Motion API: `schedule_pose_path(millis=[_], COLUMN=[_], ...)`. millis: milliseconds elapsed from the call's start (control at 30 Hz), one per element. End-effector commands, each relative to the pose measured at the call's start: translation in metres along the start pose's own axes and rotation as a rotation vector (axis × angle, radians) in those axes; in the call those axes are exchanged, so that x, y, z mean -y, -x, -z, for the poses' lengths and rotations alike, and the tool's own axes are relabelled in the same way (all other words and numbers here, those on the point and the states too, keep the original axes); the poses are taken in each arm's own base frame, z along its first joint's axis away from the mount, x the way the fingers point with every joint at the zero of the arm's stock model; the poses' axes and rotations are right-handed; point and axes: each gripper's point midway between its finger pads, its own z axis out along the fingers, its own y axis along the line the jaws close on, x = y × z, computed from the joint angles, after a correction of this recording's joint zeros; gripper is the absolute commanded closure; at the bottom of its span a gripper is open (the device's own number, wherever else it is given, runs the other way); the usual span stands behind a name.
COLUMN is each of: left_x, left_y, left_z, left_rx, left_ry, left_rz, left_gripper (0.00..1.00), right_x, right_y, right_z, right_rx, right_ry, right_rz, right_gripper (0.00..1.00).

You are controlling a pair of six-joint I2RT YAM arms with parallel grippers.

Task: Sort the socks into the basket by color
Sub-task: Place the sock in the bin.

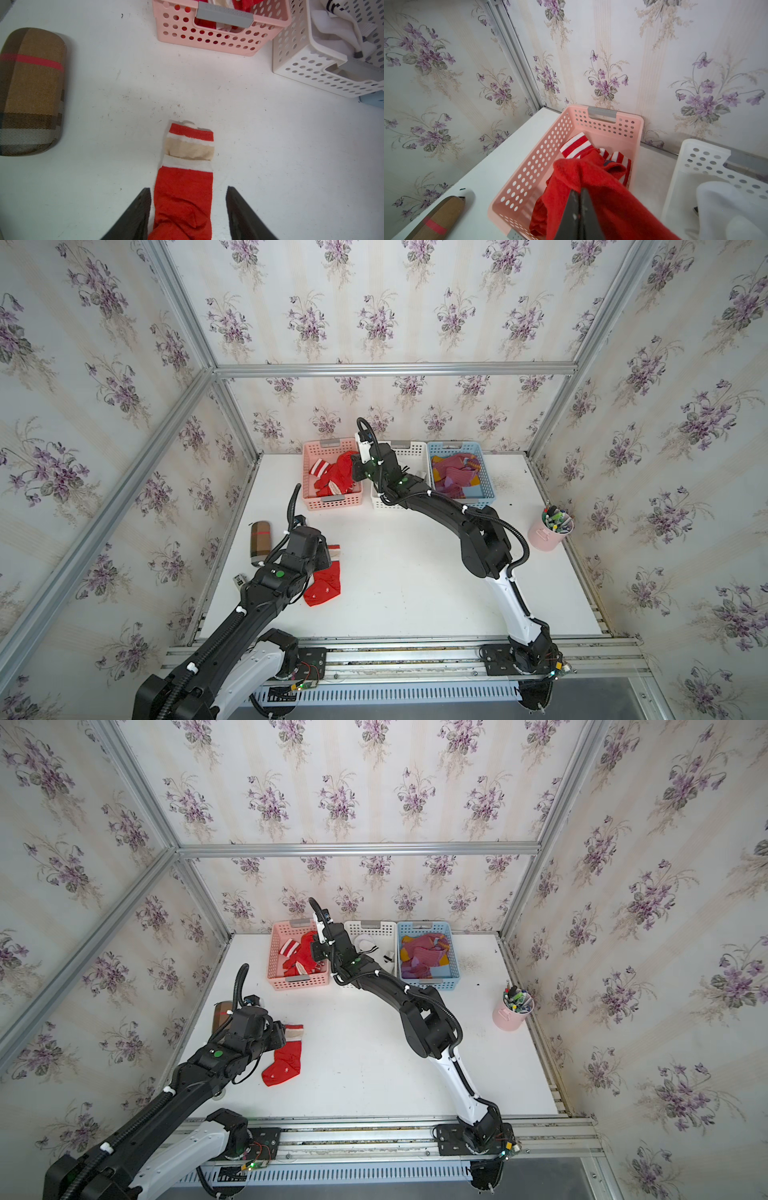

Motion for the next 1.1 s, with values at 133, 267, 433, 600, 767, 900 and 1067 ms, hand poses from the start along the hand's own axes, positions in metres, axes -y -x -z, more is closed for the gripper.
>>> schedule_pose_path(millis=[133,267,433,600,767,900,1067], left_x=[0.007,0.009,0.012,0.013,0.014,0.015,0.017], left_y=[0.006,0.006,0.007,0.007,0.010,0.011,0.010], left_z=[-0.002,-0.002,-0.002,0.000,0.004,0.006,0.005], left_rx=[0.022,0.023,0.022,0.025,0.034,0.040,0.036], left_ry=[-0.030,-0.039,-0.057,-0.066,-0.076,-0.086,-0.093], left_rz=[0.016,0.021,0.026,0.029,0.031,0.036,0.039], left_gripper=[0.40,0.41,0.41,0.41,0.41,0.41,0.41], right_x=[-0.007,-0.010,-0.010,-0.008,0.004,-0.003,-0.014], right_y=[0.026,0.031,0.022,0.020,0.012,0.008,0.002], right_z=[-0.010,-0.016,-0.031,-0.038,-0.045,-0.050,-0.050], right_rx=[0.116,0.146,0.175,0.220,0.248,0.243,0.211], right_ry=[0.059,0.114,0.212,0.310,0.376,0.415,0.449], right_rz=[-0.042,-0.106,-0.231,-0.352,-0.473,-0.478,-0.458], right_gripper=[0.93,0.92,0.91,0.89,0.88,0.88,0.87])
